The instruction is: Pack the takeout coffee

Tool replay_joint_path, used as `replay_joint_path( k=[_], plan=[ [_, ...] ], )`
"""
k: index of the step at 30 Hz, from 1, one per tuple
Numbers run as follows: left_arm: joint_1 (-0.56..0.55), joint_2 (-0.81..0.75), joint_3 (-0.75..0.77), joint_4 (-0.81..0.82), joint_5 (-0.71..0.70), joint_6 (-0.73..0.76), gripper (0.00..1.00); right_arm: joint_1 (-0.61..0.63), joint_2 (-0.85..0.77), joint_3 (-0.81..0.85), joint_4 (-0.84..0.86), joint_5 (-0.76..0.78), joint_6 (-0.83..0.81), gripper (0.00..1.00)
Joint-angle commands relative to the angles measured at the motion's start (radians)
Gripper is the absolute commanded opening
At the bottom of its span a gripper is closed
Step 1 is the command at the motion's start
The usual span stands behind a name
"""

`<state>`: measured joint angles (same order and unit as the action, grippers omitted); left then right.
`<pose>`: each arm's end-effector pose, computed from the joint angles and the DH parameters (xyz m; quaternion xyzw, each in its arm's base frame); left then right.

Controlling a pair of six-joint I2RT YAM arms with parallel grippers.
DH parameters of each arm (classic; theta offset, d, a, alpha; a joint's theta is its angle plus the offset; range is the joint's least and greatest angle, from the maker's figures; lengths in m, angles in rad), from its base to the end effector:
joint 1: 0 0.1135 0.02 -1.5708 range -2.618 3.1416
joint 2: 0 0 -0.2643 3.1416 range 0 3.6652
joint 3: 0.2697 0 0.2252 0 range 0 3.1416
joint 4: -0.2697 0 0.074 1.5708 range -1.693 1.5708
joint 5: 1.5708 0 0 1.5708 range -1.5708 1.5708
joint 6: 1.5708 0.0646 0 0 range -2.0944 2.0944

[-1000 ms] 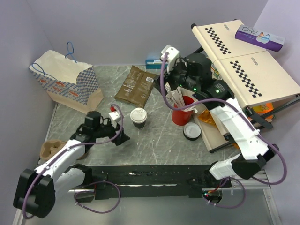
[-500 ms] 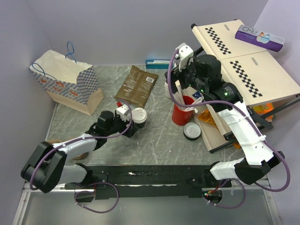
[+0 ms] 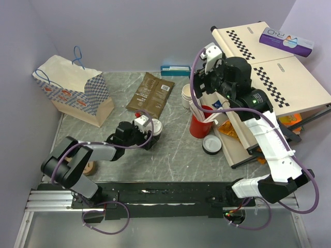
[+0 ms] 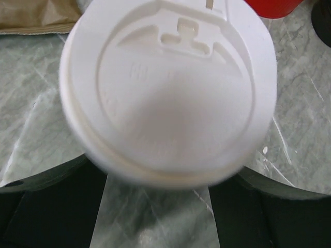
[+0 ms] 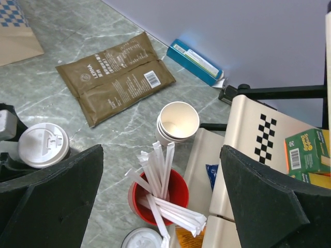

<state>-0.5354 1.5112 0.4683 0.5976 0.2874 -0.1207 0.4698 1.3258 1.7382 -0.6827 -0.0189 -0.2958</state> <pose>0.2385 -0.1627 0.1615 0.2471 0.8034 -0.2848 0.4608 0.2351 0.1207 0.4749 -0.3026 0.7362 0.0601 0.6024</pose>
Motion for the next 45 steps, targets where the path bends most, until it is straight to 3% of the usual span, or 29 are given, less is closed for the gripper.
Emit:
replay_joint_path(
  k=[1, 29, 34, 39, 45],
  plan=[
    [-0.015, 0.069, 0.084, 0.108, 0.002, 0.010, 0.78, -0.026, -0.017, 0.029, -0.003, 0.013, 0.021, 1.00],
    [-0.043, 0.448, 0.472, 0.054, 0.058, 0.030, 0.81, -0.105, -0.065, -0.040, -0.002, -0.009, 0.046, 1.00],
    [-0.043, 0.402, 0.431, 0.039, 0.110, 0.049, 0.88, -0.109, -0.068, -0.049, 0.008, -0.023, 0.050, 1.00],
    [-0.043, 0.268, 0.354, -0.113, 0.147, 0.078, 0.93, -0.111, -0.063, -0.055, 0.015, -0.047, 0.070, 1.00],
    [-0.032, 0.097, 0.285, -0.330, 0.096, 0.076, 0.94, -0.109, -0.039, -0.022, 0.018, -0.093, 0.081, 1.00]
  ],
)
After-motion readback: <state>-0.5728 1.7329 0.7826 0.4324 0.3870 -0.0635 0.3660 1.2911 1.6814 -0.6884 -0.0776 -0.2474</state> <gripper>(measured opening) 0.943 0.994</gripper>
